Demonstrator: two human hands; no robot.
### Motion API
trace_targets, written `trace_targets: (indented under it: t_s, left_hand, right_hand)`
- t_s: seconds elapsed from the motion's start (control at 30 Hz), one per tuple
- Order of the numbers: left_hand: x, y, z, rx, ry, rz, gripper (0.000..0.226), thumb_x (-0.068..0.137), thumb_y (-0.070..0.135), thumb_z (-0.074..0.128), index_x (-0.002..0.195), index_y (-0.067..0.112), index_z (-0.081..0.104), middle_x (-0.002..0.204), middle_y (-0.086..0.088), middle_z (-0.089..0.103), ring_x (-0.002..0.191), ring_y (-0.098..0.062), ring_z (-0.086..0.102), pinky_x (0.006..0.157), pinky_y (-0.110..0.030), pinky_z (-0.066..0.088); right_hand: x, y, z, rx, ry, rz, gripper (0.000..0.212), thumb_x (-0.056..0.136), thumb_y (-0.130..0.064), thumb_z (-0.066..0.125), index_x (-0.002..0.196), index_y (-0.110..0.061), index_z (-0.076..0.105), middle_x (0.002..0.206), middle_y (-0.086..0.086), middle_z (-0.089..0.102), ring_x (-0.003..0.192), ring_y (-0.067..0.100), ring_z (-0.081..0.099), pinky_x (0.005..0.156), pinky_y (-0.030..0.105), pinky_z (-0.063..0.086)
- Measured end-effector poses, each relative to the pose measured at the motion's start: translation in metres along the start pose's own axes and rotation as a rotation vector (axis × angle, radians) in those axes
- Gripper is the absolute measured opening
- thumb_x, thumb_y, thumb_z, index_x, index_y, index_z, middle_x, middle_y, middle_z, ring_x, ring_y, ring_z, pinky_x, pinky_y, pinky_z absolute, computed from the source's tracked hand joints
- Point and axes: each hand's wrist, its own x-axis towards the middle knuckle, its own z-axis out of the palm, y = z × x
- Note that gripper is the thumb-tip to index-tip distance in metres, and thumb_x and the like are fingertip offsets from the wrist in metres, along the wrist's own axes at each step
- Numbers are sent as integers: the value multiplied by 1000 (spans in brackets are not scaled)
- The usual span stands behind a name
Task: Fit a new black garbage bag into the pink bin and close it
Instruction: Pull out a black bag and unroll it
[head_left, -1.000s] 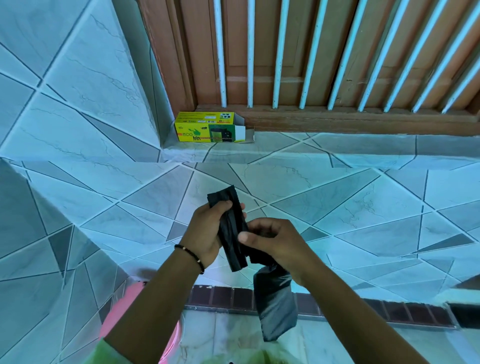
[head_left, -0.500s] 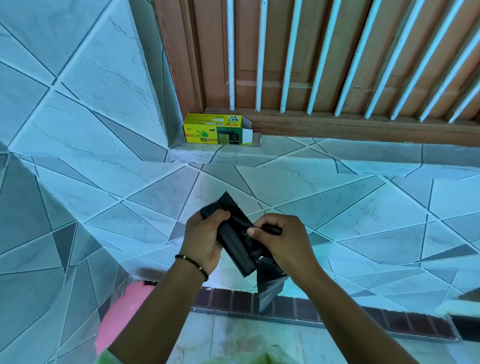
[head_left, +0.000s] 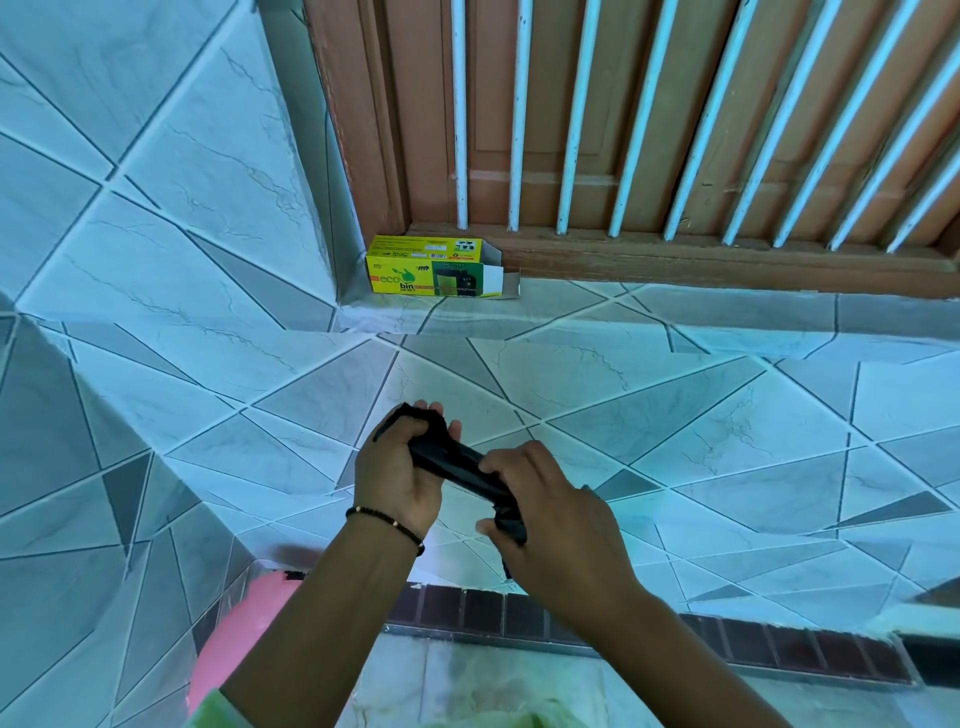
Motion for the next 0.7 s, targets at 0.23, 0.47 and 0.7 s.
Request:
trace_targets:
  t_s: [0.23, 0.47, 0.7]
  left_hand:
    - [-2, 4, 2, -166, -15, -53, 34, 90, -8, 32, 66, 12, 45, 58, 1, 53, 60, -10, 59, 78, -32, 49]
    - [-6, 3, 5, -86, -98, -110, 23, 90, -6, 37, 77, 7, 52, 75, -8, 59, 71, -17, 64, 74, -29, 56]
    - [-8, 14, -12, 397, -409, -18, 31, 65, 2, 69, 94, 8, 61, 94, -8, 70, 88, -20, 69, 77, -27, 58]
  right_hand:
    - [7, 17, -17, 615, -84, 389, 68, 66, -34, 80, 118, -50, 39, 100, -18, 56, 88, 0, 57, 74, 19, 45]
    - [16, 17, -10, 845, 43, 391, 29, 76, -16, 74, 98, -35, 70, 85, -15, 71, 78, 3, 64, 79, 29, 54]
    - [22, 35, -27, 1191, 106, 514, 12, 85, -14, 63, 92, -11, 71, 60, 11, 61, 37, 10, 38, 41, 18, 33]
